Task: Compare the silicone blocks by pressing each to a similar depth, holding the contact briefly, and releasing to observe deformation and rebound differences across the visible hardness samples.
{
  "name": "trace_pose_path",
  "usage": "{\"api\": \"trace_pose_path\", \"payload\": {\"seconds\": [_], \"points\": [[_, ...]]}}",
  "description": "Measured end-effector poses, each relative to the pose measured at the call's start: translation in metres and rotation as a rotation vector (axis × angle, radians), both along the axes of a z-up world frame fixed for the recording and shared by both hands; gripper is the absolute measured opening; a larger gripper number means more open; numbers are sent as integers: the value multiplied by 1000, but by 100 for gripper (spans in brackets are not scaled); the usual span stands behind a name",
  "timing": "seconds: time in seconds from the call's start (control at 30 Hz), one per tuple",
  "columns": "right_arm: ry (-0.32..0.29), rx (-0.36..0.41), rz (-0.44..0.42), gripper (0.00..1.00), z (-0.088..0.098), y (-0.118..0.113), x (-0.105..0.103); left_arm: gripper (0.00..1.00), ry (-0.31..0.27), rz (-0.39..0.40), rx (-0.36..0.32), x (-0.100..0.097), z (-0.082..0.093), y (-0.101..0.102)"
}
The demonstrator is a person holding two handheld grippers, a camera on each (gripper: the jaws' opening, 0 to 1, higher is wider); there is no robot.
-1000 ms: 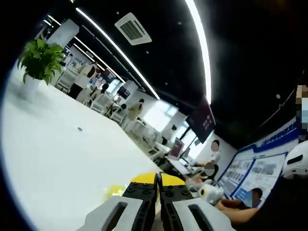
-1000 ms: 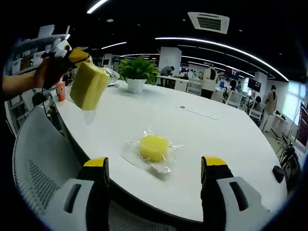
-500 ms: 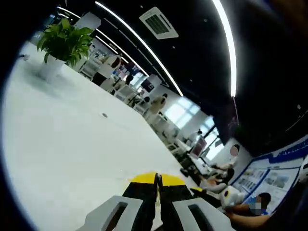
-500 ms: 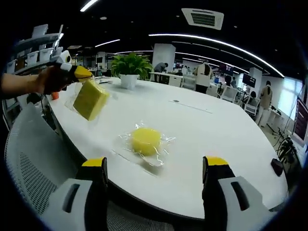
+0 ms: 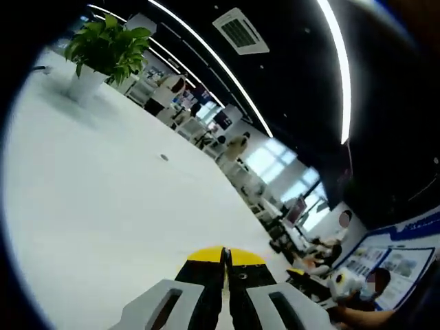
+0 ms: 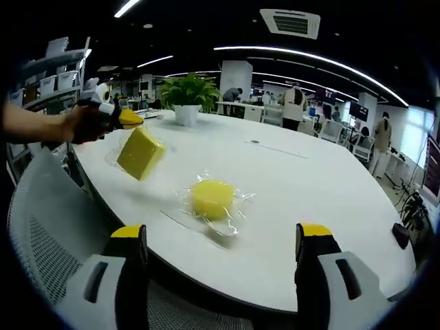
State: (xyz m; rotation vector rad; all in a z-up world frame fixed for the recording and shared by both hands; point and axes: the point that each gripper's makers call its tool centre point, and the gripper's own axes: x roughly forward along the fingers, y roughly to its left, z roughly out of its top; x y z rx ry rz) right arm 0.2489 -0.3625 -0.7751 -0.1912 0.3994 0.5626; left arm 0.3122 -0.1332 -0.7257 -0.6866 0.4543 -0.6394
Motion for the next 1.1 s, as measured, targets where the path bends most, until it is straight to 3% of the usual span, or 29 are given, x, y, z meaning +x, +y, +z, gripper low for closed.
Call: {"api": "trace_pose_path", "payload": {"seconds": [0.1, 0.43, 1.03, 1.1], "points": [[5, -9, -3, 86, -2, 0, 0, 0, 4, 15, -12, 3, -1, 4], [21, 13, -13, 87, -6, 0, -3, 0, 20, 83, 44, 20, -23, 28], [36, 32, -27, 89, -10, -3, -3, 0, 75, 109, 103, 36, -62, 44], [41, 28, -25, 89, -12, -3, -3, 0, 65, 117, 140, 39, -68, 46]]}}
